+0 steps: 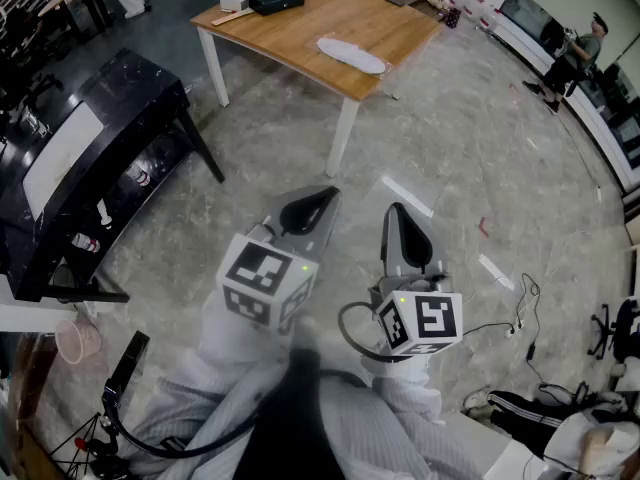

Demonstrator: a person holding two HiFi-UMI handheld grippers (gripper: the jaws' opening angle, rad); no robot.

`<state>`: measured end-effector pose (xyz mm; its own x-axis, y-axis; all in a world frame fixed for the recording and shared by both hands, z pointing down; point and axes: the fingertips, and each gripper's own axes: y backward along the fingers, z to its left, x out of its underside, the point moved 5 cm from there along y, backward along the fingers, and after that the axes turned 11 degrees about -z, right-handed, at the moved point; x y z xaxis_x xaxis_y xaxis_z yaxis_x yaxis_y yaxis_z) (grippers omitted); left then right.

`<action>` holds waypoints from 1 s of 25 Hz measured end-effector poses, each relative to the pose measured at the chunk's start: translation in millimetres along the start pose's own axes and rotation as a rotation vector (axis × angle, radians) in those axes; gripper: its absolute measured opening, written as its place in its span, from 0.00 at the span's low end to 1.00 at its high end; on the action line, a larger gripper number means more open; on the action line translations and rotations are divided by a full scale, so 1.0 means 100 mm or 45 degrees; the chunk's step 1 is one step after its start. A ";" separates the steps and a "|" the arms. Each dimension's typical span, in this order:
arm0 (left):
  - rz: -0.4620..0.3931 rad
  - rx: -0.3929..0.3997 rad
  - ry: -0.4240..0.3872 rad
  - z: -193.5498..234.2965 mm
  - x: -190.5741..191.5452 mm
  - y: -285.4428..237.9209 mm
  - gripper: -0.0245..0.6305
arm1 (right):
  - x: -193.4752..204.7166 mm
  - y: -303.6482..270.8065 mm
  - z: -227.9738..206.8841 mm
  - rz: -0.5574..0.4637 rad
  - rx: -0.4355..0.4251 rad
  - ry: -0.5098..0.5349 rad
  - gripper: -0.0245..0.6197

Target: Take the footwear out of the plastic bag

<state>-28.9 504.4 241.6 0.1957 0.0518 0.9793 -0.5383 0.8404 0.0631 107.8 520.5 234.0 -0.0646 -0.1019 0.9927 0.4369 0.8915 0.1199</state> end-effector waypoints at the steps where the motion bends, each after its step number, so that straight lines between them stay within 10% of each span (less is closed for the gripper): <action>1: -0.001 -0.003 0.000 0.01 0.00 0.01 0.04 | -0.01 0.00 0.01 -0.001 -0.002 0.001 0.06; 25: -0.016 -0.056 -0.060 -0.05 0.01 -0.23 0.04 | 0.06 -0.06 -0.38 -0.020 0.012 -0.061 0.06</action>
<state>-12.3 487.4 240.7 0.1629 0.0161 0.9865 -0.4993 0.8637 0.0683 138.7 498.2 239.7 -0.1142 -0.0951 0.9889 0.4271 0.8940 0.1353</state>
